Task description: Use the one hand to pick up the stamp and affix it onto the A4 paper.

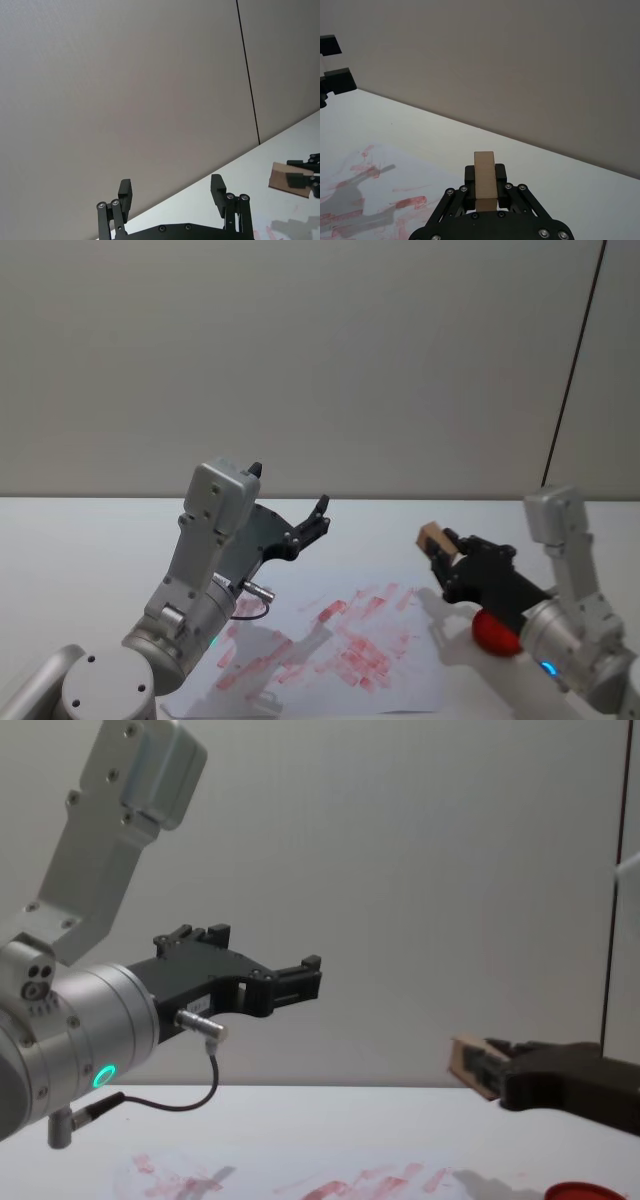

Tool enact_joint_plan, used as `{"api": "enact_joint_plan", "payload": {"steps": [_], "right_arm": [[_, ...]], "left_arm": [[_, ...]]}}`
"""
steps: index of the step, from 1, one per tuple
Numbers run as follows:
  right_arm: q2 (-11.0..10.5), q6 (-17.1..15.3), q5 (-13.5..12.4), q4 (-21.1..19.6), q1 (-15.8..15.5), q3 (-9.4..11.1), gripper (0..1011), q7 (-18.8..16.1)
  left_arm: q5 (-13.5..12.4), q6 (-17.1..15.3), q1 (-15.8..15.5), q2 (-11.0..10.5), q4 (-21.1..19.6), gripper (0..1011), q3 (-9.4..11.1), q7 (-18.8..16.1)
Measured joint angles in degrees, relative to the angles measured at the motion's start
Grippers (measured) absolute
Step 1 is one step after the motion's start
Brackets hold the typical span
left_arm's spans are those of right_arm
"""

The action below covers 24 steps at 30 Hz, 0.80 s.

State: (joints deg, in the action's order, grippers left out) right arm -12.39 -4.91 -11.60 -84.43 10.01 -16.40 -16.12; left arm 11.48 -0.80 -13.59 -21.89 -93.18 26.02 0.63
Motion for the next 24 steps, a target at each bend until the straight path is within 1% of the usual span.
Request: {"api": "enact_joint_plan", "payload": {"steps": [4, 12, 19, 24], "right_arm": [[-1.36, 0.0, -0.85, -1.62, -1.28, 0.84, 216, 0.67], [-3.41, -0.49, -1.81, -3.29, -3.51, 2.01, 216, 1.27], [-4.77, -0.86, -2.02, -3.57, -5.03, 2.68, 216, 1.67], [-5.26, -1.03, -2.0, -3.43, -5.52, 2.94, 216, 1.82]], "left_arm": [[0.0, 0.0, 0.0, 0.0, 0.0, 1002, 0.0, 0.0], [0.0, 0.0, 0.0, 0.0, 0.0, 1003, 0.0, 0.0], [0.0, 0.0, 0.0, 0.0, 0.0, 1003, 0.0, 0.0], [0.0, 0.0, 0.0, 0.0, 0.0, 1003, 0.0, 0.0]]}}
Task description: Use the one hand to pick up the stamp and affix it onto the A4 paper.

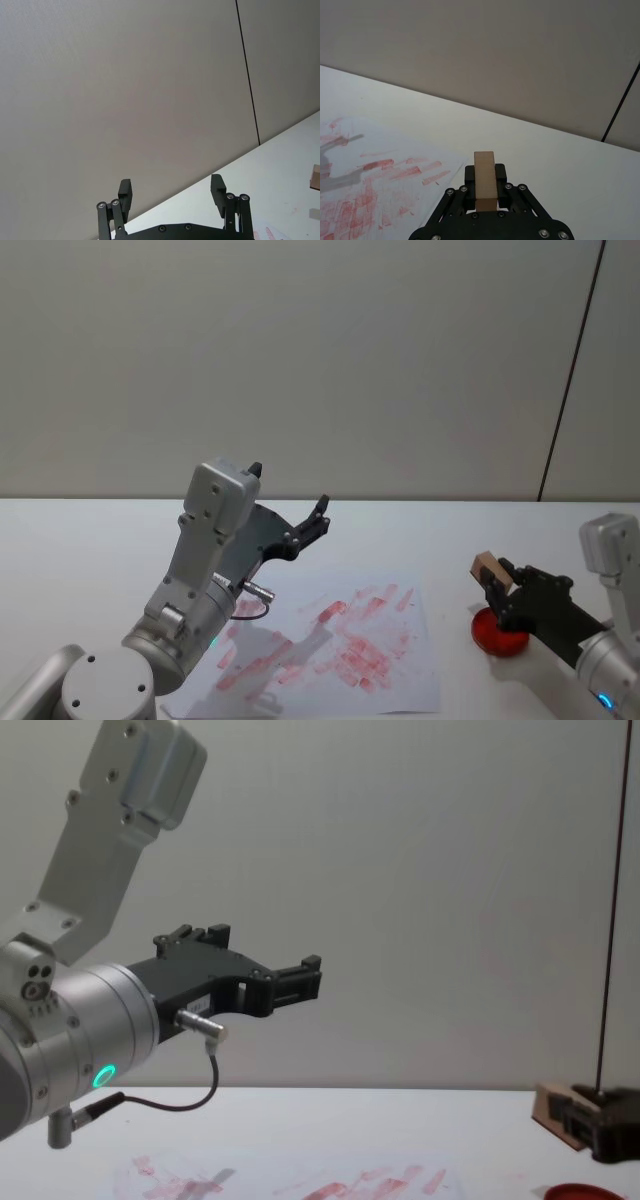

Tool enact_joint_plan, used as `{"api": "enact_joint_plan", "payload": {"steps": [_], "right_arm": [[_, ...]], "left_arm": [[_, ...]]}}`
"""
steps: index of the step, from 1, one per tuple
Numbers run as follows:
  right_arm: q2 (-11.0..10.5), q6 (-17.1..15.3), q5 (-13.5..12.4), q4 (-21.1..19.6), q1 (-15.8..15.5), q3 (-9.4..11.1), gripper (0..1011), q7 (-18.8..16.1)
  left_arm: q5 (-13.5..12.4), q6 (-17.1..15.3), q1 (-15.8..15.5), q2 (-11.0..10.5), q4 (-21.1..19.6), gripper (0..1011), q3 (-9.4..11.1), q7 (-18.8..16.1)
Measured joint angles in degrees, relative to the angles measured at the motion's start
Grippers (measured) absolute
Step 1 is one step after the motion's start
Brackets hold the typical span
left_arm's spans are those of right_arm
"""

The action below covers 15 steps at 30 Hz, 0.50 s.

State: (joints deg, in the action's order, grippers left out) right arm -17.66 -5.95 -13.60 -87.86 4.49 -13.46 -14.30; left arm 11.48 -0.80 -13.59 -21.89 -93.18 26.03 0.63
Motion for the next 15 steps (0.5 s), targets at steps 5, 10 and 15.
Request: {"api": "enact_joint_plan", "payload": {"steps": [5, 10, 15], "right_arm": [[-0.6, -0.17, 0.13, 0.37, -0.57, 0.31, 216, 0.05], [-1.04, -0.48, 0.21, 0.79, -0.9, 0.54, 216, -0.02], [-1.25, -0.88, 0.21, 1.15, -1.04, 0.66, 216, -0.3]], "left_arm": [[0.0, 0.0, 0.0, 0.0, 0.0, 1003, 0.0, 0.0], [0.0, 0.0, 0.0, 0.0, 0.0, 1002, 0.0, 0.0], [0.0, 0.0, 0.0, 0.0, 0.0, 1003, 0.0, 0.0]]}}
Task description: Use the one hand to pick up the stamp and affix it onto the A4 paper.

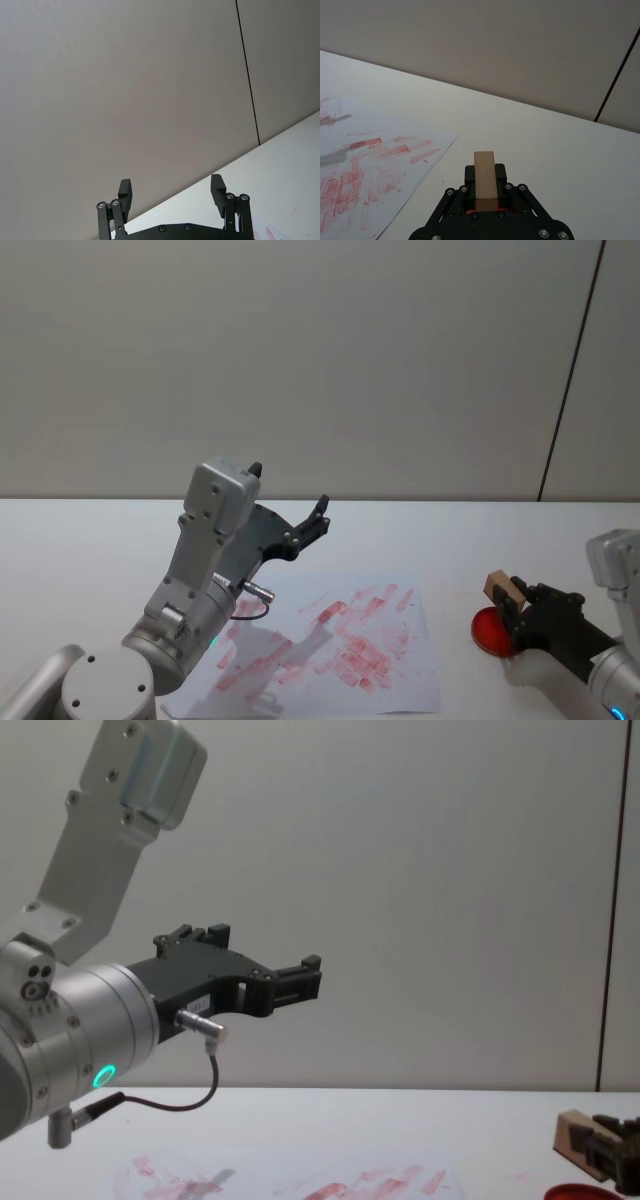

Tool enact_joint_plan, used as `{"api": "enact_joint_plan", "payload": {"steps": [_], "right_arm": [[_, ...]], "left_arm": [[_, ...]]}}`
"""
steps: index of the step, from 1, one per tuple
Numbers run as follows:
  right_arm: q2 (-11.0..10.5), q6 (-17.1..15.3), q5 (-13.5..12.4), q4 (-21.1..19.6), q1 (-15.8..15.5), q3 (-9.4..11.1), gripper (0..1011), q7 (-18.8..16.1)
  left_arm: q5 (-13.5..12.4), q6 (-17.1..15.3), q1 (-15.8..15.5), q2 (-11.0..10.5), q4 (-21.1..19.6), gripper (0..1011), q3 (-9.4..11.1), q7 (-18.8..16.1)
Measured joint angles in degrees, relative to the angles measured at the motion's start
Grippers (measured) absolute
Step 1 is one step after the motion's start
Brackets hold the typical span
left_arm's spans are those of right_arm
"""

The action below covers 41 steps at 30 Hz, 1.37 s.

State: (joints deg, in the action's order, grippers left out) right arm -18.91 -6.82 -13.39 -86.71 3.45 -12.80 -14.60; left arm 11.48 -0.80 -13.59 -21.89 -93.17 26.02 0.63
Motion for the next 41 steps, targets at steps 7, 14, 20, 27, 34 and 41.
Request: {"api": "enact_joint_plan", "payload": {"steps": [7, 14, 20, 27, 34, 41], "right_arm": [[-0.19, -0.74, -0.01, 0.49, -0.18, 0.03, 216, -0.71], [-0.26, -1.2, -0.03, 0.66, -0.34, -0.01, 252, -1.19], [-0.35, -1.53, -0.27, 0.68, -0.45, -0.01, 473, -1.27], [-0.51, -1.11, -0.91, -0.02, -0.59, 0.27, 678, -0.86], [-0.65, 0.71, -1.83, -1.78, -0.78, 0.69, 880, -0.16], [-0.71, 1.94, -2.59, -3.44, -0.93, 0.96, 1001, 0.5]], "left_arm": [[0.0, 0.0, 0.0, 0.0, 0.0, 1002, 0.0, 0.0], [0.0, 0.0, 0.0, 0.0, 0.0, 1002, 0.0, 0.0], [0.0, 0.0, 0.0, 0.0, 0.0, 1002, 0.0, 0.0], [0.0, 0.0, 0.0, 0.0, 0.0, 1002, 0.0, 0.0], [0.0, 0.0, 0.0, 0.0, 0.0, 1002, 0.0, 0.0], [0.0, 0.0, 0.0, 0.0, 0.0, 1002, 0.0, 0.0]]}}
